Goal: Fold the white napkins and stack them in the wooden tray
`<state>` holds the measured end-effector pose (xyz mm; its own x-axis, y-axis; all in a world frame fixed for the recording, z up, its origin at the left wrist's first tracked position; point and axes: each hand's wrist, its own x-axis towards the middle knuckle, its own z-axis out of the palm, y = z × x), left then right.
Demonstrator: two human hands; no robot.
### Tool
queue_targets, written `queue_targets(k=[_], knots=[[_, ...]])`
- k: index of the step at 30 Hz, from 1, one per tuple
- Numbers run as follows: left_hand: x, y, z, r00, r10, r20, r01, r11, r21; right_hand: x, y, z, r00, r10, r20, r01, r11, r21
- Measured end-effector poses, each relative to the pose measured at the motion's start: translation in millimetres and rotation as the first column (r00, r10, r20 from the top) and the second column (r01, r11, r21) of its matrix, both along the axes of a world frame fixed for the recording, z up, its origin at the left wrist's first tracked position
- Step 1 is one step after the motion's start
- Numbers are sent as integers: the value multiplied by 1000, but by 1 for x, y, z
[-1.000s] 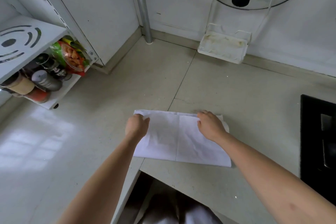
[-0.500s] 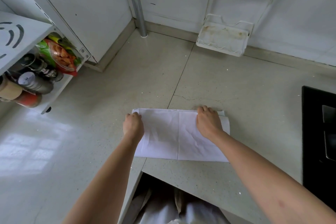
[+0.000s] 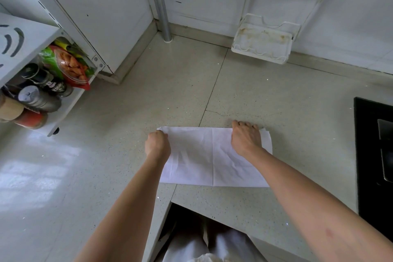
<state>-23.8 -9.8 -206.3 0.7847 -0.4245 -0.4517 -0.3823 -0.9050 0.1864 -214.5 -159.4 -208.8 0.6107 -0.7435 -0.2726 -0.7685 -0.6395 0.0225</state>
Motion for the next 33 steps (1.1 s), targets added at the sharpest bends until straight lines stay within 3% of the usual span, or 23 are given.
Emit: queue_targets(k=[15, 25, 27, 30, 33], knots=[[5, 0, 5, 995, -100, -2, 100, 992, 80, 10, -9, 4, 998, -49, -38, 51, 996, 69], [5, -2, 4, 999, -31, -20, 32, 998, 54, -1, -8, 7, 998, -43, 52, 42, 999, 20], [6, -2, 4, 1000, -26, -13, 27, 999, 41, 1, 3, 12, 982, -27, 185, 34, 999, -35], [7, -3, 3, 1000, -30, -6, 30, 999, 27, 1, 45, 20, 888, 106, 448, -81, 994, -75], [7, -2, 6, 999, -32, -8, 32, 999, 19, -12, 96, 3, 877, 204, 436, -219, 976, -16]])
